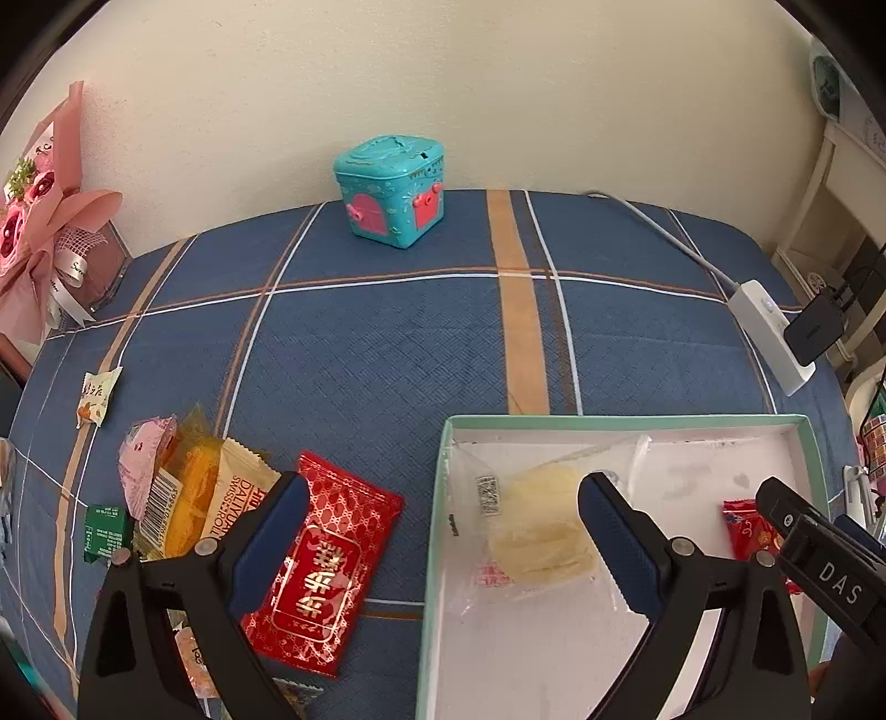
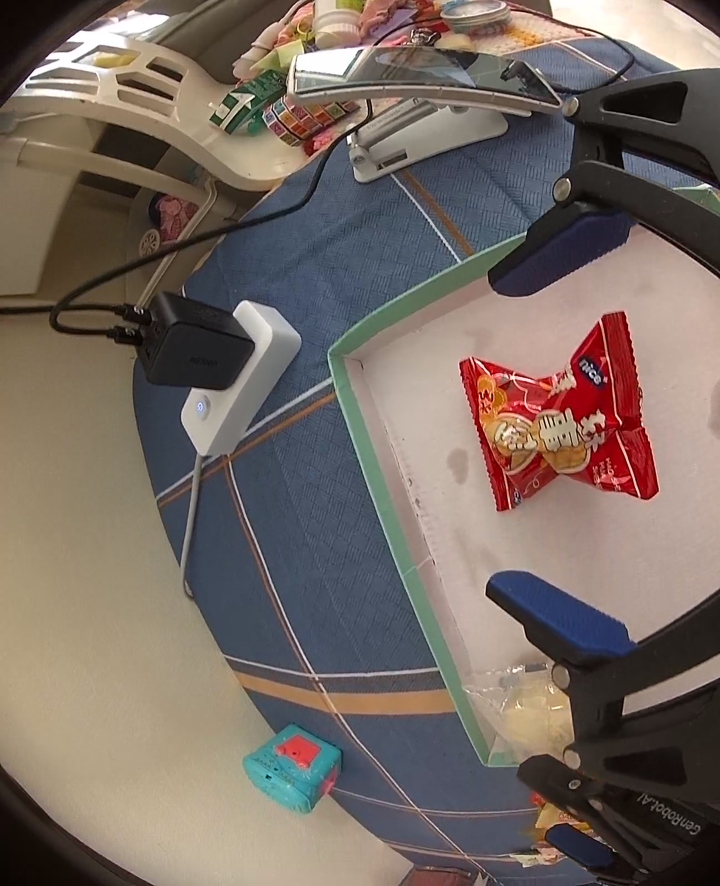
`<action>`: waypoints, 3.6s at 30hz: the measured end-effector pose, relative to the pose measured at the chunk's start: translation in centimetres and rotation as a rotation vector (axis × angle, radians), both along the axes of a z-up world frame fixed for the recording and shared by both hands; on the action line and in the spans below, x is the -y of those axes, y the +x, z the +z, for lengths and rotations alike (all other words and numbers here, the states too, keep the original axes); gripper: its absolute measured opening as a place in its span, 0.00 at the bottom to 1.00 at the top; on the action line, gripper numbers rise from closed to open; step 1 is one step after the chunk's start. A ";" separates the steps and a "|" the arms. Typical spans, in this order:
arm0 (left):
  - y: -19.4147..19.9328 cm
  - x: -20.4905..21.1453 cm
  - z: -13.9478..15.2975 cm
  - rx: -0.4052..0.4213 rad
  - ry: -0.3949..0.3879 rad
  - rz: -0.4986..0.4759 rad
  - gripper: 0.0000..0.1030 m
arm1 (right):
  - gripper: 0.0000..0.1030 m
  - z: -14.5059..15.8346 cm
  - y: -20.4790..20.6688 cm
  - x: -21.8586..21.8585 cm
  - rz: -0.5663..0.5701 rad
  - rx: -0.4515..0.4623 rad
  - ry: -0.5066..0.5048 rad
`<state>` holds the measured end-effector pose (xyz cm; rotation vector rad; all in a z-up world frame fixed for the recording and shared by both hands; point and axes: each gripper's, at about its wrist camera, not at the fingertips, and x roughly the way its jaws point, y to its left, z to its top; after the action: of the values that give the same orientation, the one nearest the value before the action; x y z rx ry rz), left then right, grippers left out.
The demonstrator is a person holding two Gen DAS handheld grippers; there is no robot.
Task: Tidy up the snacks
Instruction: 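Open both tools to drop the bun and red pastry into the tray, then move both tools back toward the snack pile, then grasp the red box with the left tool while the right grasps the round biscuit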
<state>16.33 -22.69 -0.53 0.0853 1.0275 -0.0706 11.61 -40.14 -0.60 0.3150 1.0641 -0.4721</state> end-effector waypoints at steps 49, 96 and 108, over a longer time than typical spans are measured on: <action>-3.6 -9.7 3.0 -0.037 -0.119 -0.024 0.95 | 1.00 4.1 -2.9 -7.0 0.101 0.031 0.072; -8.8 -25.5 -0.4 -0.218 -0.162 0.220 0.93 | 0.85 -1.1 -4.6 -28.0 0.483 -0.095 0.112; -8.5 -23.6 -3.2 -0.323 -0.154 0.158 0.56 | 0.71 -4.3 -4.0 -29.6 0.508 -0.180 0.116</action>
<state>7.85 0.87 -3.69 -0.1523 1.3446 -0.0197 7.56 -10.51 -4.88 0.0961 1.2988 0.0182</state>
